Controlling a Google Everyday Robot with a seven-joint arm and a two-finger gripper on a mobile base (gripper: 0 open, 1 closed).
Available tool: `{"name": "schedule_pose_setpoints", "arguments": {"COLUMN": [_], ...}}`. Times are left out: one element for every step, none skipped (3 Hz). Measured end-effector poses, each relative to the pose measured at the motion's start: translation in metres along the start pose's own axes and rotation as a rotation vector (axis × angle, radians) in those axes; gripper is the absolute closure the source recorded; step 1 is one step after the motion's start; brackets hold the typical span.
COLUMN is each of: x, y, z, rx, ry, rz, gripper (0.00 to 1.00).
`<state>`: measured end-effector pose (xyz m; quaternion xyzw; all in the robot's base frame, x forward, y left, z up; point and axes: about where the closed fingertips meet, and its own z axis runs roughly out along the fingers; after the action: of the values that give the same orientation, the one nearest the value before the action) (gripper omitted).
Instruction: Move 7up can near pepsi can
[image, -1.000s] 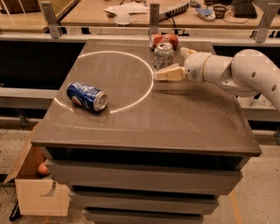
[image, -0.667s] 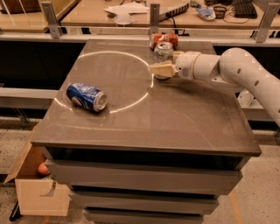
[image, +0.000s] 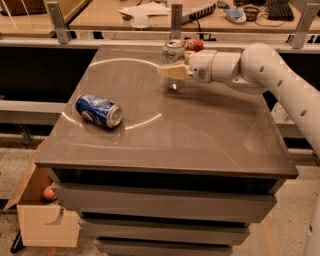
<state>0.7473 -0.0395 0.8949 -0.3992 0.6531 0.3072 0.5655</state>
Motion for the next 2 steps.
{"name": "schedule_pose_setpoints", "arguments": {"x": [-0.019, -0.02], "y": [0.052, 0.065], "z": [0.02, 0.019], "rx": [-0.236, -0.271], "ry": [-0.033, -0.023], "rz": [-0.018, -0.023], "gripper": [1.0, 1.0]}}
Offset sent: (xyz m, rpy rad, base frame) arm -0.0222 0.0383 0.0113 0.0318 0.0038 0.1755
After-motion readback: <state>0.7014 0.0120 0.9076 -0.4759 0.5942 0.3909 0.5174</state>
